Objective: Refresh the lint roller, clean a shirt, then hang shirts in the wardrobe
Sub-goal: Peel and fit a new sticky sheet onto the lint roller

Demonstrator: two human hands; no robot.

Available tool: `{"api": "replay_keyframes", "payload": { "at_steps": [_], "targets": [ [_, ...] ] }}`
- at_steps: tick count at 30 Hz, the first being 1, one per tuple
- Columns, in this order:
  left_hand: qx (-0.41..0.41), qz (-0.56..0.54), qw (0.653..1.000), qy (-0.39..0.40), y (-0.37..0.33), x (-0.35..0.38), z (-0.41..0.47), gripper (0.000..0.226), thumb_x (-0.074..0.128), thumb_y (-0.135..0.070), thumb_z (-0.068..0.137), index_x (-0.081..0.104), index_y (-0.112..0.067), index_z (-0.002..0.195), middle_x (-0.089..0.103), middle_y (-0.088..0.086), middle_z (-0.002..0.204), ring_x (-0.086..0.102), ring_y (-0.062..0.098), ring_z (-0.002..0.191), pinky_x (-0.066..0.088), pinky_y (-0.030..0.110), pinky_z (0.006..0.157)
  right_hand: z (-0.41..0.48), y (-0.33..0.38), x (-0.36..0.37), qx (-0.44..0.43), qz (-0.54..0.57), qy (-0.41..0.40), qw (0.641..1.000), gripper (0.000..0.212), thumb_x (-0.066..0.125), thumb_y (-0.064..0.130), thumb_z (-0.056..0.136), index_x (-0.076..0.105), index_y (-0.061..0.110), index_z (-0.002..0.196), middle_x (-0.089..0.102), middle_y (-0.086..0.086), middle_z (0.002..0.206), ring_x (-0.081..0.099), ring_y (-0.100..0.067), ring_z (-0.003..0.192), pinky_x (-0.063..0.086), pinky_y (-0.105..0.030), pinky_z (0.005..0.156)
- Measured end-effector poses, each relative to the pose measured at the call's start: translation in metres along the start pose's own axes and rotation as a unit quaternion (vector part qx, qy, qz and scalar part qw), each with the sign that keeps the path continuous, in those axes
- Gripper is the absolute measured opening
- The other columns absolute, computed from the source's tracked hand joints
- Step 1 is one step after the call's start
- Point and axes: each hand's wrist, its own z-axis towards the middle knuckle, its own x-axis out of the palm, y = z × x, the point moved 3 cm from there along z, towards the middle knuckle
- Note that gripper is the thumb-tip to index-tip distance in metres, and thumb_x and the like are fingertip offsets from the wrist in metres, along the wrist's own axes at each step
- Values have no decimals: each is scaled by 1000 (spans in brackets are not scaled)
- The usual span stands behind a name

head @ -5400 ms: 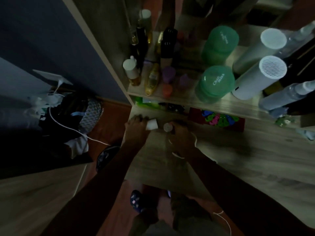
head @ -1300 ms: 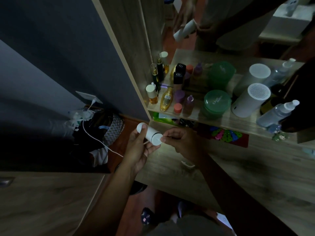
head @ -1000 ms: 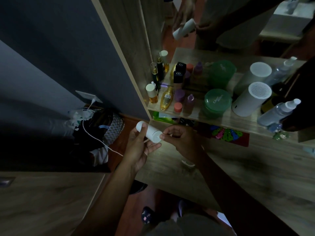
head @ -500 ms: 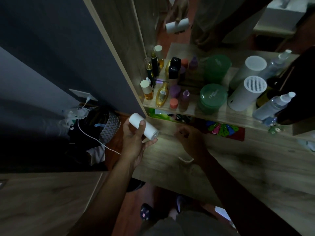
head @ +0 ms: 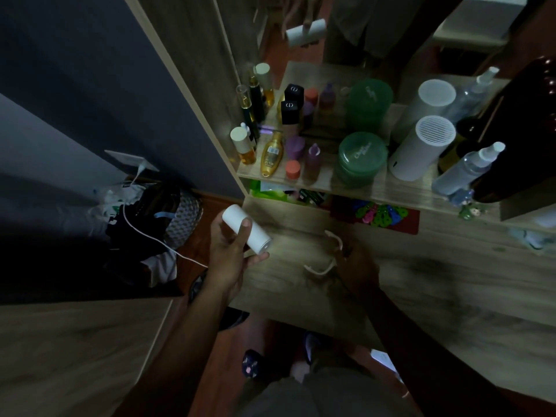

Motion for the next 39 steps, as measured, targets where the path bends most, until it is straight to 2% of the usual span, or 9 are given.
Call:
{"api": "replay_keyframes", "payload": {
  "at_steps": [4, 8, 11, 17, 21, 29, 32, 36, 39],
  "targets": [
    [6, 12, 1000, 2, -1, -2, -3, 48, 67, -28, 95, 45, -27, 137, 60, 7, 127, 70, 28, 100, 59, 38, 61, 2, -1, 7, -25, -30, 58, 998, 45, 45, 48, 100, 69, 11, 92, 71, -17, 95, 67, -33, 95, 47, -36, 79],
    [14, 13, 1000, 10, -8, -8, -9, 47, 67, -28, 95, 45, -28, 137, 59, 6, 127, 70, 28, 100, 60, 40, 63, -12, 29, 1, -84, 90, 115, 986, 37, 52, 30, 101, 55, 18, 66, 58, 1, 61, 58, -16, 60, 37, -22, 54],
    [31, 5, 999, 15, -20, -15, -15, 47, 67, -26, 96, 46, -27, 138, 61, 6, 122, 71, 22, 94, 59, 41, 63, -26, 71, -9, -125, 171, 145, 967, 39, 55, 25, 99, 50, 18, 62, 50, 4, 46, 50, -15, 42, 39, -26, 48],
    [74, -11, 997, -2, -52, -35, -29, 47, 66, -27, 95, 49, -27, 139, 65, 5, 117, 74, 17, 86, 61, 41, 63, -59, 175, -39, -304, 160, 174, 923, 37, 55, 30, 99, 58, 2, 75, 62, -12, 65, 64, -13, 57, 52, -30, 55],
    [90, -1, 996, -17, -67, -43, -41, 46, 66, -28, 95, 49, -31, 138, 67, 7, 113, 72, 24, 91, 57, 54, 78, -79, 227, -57, -448, 100, 91, 884, 43, 55, 25, 100, 50, 13, 59, 52, -7, 52, 52, -13, 50, 35, -24, 51],
    [104, -3, 995, -8, -79, -48, -62, 46, 66, -24, 95, 51, -33, 138, 75, -1, 97, 69, 32, 97, 49, 71, 86, -91, 252, -55, -494, 51, 89, 863, 43, 54, 26, 99, 47, 17, 58, 44, 4, 51, 43, -4, 47, 28, -19, 49],
    [107, 10, 994, 15, -82, -48, -66, 48, 66, -22, 95, 50, -33, 139, 77, 0, 96, 71, 30, 93, 55, 63, 82, -95, 255, -56, -503, 46, 89, 858, 42, 54, 23, 100, 48, 16, 59, 43, 6, 50, 40, -3, 44, 27, -18, 49],
    [110, 11, 993, 38, -87, -48, -70, 48, 64, -18, 96, 48, -28, 140, 76, -5, 94, 73, 22, 88, 61, 41, 60, -100, 259, -60, -510, 46, 95, 853, 42, 52, 20, 101, 49, 17, 59, 41, 8, 50, 43, -5, 45, 29, -17, 48],
    [106, 8, 993, 52, -89, -47, -72, 46, 63, -17, 97, 49, -27, 139, 71, 4, 102, 72, 23, 88, 61, 39, 56, -101, 261, -66, -520, 45, 83, 849, 46, 52, 18, 100, 42, 25, 56, 39, 9, 48, 46, -3, 46, 29, -16, 47]
  ]
}}
